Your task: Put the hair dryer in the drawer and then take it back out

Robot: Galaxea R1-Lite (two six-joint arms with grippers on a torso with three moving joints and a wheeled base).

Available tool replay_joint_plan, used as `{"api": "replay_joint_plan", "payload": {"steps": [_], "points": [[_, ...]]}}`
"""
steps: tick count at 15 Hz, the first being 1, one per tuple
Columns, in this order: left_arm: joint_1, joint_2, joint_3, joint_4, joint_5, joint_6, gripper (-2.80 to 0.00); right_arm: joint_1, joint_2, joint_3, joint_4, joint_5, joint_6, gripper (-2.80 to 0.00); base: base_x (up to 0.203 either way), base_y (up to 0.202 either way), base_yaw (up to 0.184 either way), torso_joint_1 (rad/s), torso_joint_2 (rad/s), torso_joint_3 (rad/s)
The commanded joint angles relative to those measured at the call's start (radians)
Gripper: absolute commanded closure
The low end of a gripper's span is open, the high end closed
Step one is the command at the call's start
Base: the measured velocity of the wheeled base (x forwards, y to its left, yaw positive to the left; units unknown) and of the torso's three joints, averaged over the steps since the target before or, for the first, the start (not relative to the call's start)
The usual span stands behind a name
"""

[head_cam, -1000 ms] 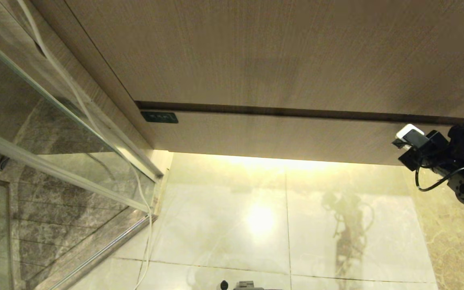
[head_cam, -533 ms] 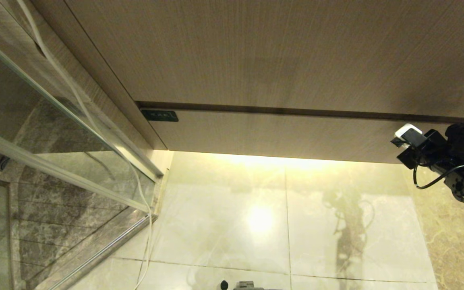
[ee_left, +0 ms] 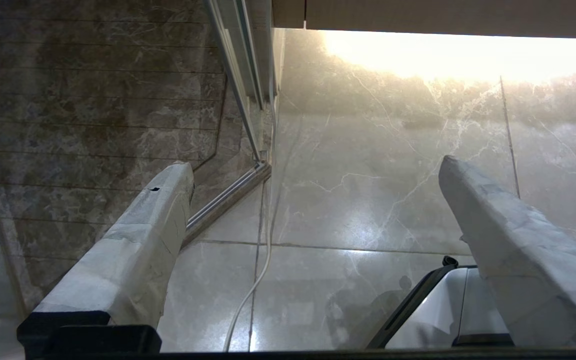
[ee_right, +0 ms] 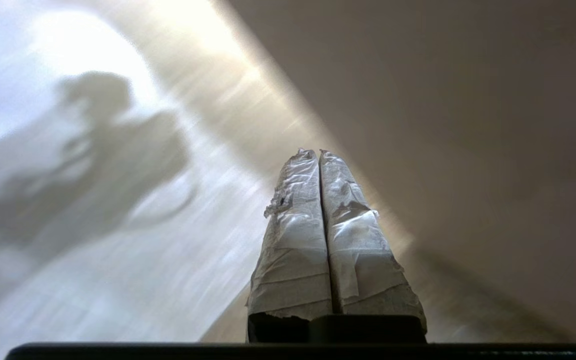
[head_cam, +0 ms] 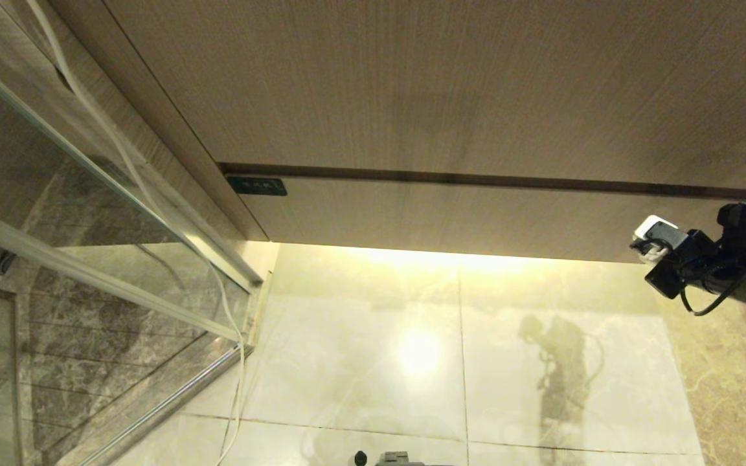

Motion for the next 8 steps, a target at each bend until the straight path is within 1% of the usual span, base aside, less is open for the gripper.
{"api": "replay_joint_plan", "payload": {"steps": [1, 4, 7, 8], "points": [[0.0, 0.0, 0.0, 0.0, 0.0, 0.0, -2.8, -0.003, -0.11, 0.013, 0.235, 0.002, -0.012, 0.0, 0.0, 0.0, 0.0, 0.0, 0.0, 0.0], [0.0, 0.0, 0.0, 0.0, 0.0, 0.0, -2.8, -0.002, -0.234, 0.06, 0.421, 0.0, -0.026, 0.0, 0.0, 0.0, 0.0, 0.0, 0.0, 0.0], [0.0, 0.0, 0.0, 0.0, 0.0, 0.0, -2.8, 0.001, -0.398, 0.102, 0.606, 0.001, -0.023, 0.0, 0.0, 0.0, 0.0, 0.0, 0.0, 0.0], [0.0, 0.0, 0.0, 0.0, 0.0, 0.0, -2.8, 0.001, -0.454, 0.119, 0.644, 0.001, -0.021, 0.0, 0.0, 0.0, 0.0, 0.0, 0.0, 0.0]]}}
